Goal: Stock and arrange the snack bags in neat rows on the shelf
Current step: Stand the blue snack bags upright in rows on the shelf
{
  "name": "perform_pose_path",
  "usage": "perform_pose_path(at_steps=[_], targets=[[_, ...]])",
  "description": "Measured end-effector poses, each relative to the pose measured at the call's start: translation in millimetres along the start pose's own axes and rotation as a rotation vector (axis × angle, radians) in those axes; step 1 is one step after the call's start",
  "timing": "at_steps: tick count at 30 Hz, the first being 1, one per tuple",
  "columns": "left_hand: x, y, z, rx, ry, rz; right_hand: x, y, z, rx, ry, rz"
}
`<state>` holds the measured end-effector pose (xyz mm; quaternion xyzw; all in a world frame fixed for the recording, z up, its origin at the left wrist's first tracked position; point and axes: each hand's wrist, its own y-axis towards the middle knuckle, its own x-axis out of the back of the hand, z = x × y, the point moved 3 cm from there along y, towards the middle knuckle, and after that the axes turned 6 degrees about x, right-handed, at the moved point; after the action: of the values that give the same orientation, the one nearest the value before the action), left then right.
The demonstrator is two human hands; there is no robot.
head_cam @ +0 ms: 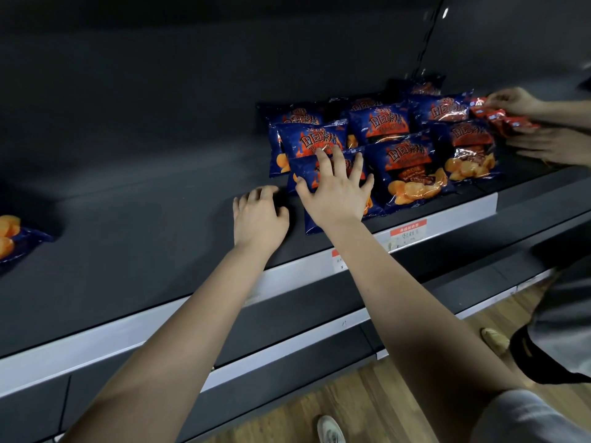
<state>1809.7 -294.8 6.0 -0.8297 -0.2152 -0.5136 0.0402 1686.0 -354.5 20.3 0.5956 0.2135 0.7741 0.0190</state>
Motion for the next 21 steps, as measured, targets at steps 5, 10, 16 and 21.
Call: perform_pose_path(at_steps=[5,10,16,21], targets=[[0.9,-1.2,0.4,-0.004,-0.002,-0.011,0.9,-2.3,-0.1,0.011,0.003,0.006],[1.4,-2.0,0.2,0.001,0.028,-0.003,9.0,1.4,0.8,0.025,0.022,0.011],[0.7,-1.1,0.4,0.012,0.053,0.008,19.1,23.3,7.3,0.131,0.052,0.017],[2.5,-0.9,3.3,0.044,0.043,0.011,17.6,48.4,13.4,0.248,-0.003,0.142]])
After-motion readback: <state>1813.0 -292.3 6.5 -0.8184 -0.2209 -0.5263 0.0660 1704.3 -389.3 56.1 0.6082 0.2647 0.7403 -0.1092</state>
